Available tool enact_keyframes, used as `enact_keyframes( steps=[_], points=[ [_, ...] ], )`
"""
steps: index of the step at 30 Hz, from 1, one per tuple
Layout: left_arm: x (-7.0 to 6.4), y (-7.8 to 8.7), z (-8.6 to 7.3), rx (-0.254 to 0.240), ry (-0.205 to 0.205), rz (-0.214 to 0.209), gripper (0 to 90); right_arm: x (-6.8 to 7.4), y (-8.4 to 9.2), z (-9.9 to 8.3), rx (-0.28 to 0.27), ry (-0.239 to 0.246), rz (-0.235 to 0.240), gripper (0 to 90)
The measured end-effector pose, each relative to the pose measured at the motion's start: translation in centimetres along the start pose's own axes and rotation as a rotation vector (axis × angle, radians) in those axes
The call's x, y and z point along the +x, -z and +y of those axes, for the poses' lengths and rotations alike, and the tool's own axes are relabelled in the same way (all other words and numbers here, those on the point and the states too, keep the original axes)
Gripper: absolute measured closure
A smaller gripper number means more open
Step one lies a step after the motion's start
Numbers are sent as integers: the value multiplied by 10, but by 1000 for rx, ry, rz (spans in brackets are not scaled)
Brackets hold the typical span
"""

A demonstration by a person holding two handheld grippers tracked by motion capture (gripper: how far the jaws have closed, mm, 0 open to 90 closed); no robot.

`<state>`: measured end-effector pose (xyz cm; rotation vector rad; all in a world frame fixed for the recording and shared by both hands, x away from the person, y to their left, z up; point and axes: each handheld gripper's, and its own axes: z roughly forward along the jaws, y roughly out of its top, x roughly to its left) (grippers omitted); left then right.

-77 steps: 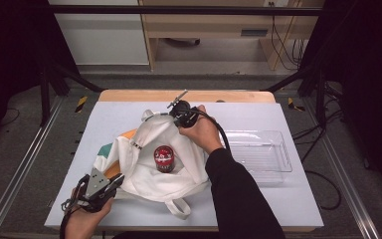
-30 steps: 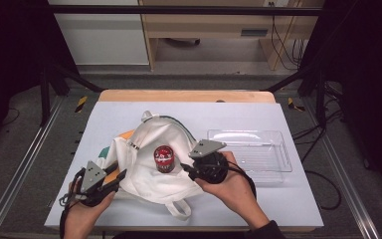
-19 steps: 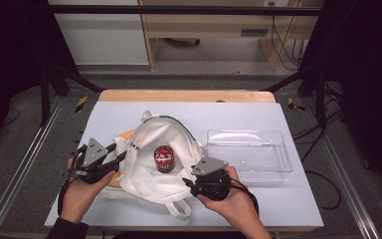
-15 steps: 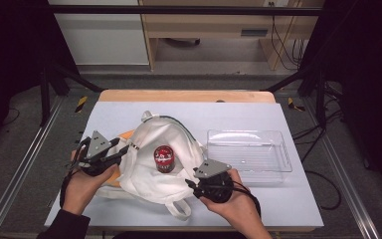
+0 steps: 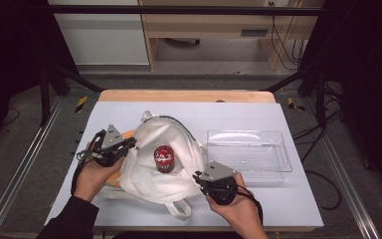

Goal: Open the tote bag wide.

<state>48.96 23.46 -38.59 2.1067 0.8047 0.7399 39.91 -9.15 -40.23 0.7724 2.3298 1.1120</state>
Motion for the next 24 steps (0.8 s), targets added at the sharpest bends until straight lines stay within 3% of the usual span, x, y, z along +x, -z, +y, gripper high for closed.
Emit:
enact_keyframes(
  steps=[10, 14, 15, 18, 24],
  points=[
    [12, -18, -11, 29, 18, 37, 900, -1, -8, -19, 24, -24, -5, 900],
    [15, -23, -17, 27, 37, 42, 900, -1, -9, -24, 15, -34, -9, 900],
    [16, -25, -22, 46, 58, 38, 900, -2, -11, -28, 21, -36, -16, 900],
    [17, -30, -29, 63, 69, 39, 900, -4, -14, -34, 33, -46, -20, 900],
    [20, -37, -38, 70, 105, 32, 900, -8, -21, -43, 56, -55, -18, 900]
  ],
)
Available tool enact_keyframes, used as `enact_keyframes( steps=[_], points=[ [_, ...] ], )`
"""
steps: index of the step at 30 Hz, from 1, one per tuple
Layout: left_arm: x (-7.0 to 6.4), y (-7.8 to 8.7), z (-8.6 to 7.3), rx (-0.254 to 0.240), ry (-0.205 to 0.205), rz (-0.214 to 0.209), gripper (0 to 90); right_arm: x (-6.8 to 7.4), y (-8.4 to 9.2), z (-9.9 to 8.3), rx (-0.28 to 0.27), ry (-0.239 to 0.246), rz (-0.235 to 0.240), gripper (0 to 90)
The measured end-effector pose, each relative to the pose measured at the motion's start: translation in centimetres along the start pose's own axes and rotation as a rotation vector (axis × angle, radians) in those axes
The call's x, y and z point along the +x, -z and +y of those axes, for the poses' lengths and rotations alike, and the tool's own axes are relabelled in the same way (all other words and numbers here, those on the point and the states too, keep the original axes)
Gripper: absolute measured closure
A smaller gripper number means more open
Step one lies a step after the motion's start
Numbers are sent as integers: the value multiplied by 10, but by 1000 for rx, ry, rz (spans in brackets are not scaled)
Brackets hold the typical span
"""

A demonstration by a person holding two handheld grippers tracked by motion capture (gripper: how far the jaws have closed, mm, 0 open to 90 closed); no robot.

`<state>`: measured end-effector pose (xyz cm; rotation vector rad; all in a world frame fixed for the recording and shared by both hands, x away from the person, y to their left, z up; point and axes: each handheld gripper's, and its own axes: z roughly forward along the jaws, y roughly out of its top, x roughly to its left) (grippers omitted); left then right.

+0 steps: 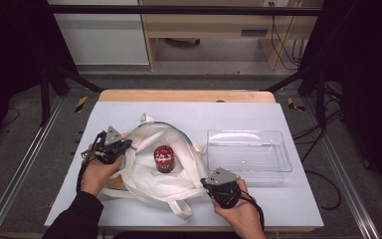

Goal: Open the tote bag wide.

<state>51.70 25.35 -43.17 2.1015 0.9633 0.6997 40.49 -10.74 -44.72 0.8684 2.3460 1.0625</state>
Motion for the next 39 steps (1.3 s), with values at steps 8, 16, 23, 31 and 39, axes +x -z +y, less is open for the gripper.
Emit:
enact_keyframes(
  steps=[8, 16, 23, 31, 39],
  points=[
    [5, -10, -10, 32, 23, 6, 900, -4, -14, -6, 31, -5, 3, 900],
    [3, -8, -10, 25, 25, 10, 900, -8, -21, -8, 59, -21, 3, 900],
    [-3, 19, 3, -45, 2, 17, 900, -5, -6, 4, 3, -3, 9, 900],
    [-16, 60, 9, -110, -20, 2, 900, -10, 11, 47, -32, 62, 25, 900],
    [-30, 85, -4, -141, 4, -33, 900, -23, -3, 91, 3, 137, 31, 900]
  ],
)
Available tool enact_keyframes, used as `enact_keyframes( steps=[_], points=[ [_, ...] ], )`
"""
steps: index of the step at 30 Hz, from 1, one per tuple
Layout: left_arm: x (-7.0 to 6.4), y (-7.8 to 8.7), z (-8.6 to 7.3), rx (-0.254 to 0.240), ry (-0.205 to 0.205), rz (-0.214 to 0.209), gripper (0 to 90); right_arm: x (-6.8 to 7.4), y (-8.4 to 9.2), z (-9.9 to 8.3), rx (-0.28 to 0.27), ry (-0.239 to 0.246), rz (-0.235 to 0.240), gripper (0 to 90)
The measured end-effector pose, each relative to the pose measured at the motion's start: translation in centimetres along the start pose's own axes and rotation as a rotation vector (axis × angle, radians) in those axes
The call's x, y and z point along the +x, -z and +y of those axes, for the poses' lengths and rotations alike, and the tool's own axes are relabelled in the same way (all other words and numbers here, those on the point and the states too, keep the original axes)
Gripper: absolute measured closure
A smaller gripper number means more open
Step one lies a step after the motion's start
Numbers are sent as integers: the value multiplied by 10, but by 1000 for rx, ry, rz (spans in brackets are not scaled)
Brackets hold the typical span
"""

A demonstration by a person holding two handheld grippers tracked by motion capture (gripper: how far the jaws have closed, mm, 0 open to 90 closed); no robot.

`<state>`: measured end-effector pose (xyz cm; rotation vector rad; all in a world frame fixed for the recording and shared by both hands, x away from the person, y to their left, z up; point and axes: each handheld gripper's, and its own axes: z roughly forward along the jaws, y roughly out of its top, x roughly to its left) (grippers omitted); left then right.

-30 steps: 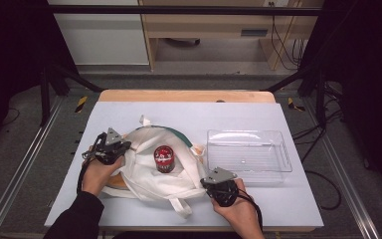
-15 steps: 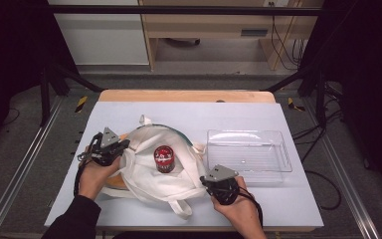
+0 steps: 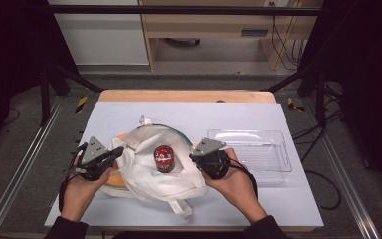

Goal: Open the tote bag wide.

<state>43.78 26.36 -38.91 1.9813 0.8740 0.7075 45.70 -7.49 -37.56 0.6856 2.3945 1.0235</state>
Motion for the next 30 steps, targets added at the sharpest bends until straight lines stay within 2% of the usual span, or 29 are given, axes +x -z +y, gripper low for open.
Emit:
enact_keyframes(
  steps=[4, 5, 6, 7, 9, 12, 13, 16, 18, 20, 23, 30],
  points=[
    [-10, 5, -6, -7, 4, -16, 900, -8, -9, 12, 17, 13, 7, 900],
    [-16, 6, -10, -3, -9, -19, 900, -11, -17, 19, 30, 22, 11, 900],
    [-16, 6, -10, -3, -9, -19, 900, -11, -17, 19, 30, 22, 11, 900],
    [-22, 7, -14, -5, -8, -26, 900, -15, -25, 25, 47, 31, 11, 900],
    [-28, 7, -20, -13, 10, -38, 900, -17, -32, 30, 58, 30, 12, 900],
    [-34, 5, -25, -2, 6, -43, 900, -18, -39, 34, 72, 34, 20, 900],
    [-37, 2, -31, 4, 11, -53, 900, -19, -47, 36, 89, 38, 23, 900],
    [-39, 0, -35, 17, 9, -58, 900, -20, -55, 38, 104, 42, 24, 900],
    [-41, -1, -38, 19, 12, -64, 900, -23, -65, 39, 137, 49, 24, 900],
    [-42, -2, -39, 12, 20, -66, 900, -26, -71, 39, 143, 39, 27, 900],
    [-42, -2, -41, 21, 10, -63, 900, -32, -80, 39, 178, 35, 16, 900],
    [-40, -4, -45, 32, 17, -59, 900, -44, -89, 35, 217, 12, -12, 900]
  ],
)
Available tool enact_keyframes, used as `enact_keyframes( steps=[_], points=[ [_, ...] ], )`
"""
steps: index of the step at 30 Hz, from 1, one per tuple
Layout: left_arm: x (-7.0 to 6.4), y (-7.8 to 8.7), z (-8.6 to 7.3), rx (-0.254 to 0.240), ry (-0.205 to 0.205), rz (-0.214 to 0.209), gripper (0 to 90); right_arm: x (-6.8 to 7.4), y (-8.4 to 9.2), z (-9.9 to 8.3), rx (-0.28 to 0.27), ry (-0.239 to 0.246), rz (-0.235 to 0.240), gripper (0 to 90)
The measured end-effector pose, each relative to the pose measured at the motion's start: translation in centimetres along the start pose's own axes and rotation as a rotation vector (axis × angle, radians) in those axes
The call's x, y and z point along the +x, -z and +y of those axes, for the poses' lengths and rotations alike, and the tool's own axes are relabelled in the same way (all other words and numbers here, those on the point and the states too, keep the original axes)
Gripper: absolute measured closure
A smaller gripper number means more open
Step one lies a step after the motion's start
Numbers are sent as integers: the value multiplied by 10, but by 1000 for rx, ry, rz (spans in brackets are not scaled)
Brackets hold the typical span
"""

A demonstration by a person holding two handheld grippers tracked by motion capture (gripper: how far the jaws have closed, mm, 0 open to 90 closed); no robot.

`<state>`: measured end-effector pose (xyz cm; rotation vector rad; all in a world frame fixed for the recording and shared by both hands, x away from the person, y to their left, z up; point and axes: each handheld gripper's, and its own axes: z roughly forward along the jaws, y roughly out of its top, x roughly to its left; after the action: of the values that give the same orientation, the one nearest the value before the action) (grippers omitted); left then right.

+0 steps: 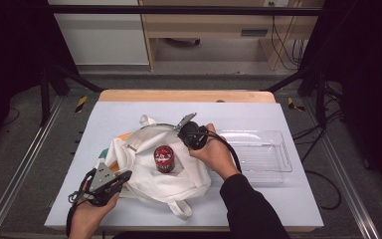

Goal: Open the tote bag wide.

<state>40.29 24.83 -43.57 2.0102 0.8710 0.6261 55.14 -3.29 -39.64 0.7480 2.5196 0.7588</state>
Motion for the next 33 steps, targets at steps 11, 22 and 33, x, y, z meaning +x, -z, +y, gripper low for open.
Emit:
enact_keyframes(
  steps=[11, 22, 33],
  points=[
    [-1, -7, -6, 39, -10, -2, 900, -10, -9, -4, 45, -24, -5, 900],
    [-2, -15, -13, 87, -6, -17, 900, -15, -11, -8, 95, -37, -23, 900],
    [-4, -8, -11, 38, 6, -13, 899, -6, 10, -6, -9, -71, -16, 899]
  ],
)
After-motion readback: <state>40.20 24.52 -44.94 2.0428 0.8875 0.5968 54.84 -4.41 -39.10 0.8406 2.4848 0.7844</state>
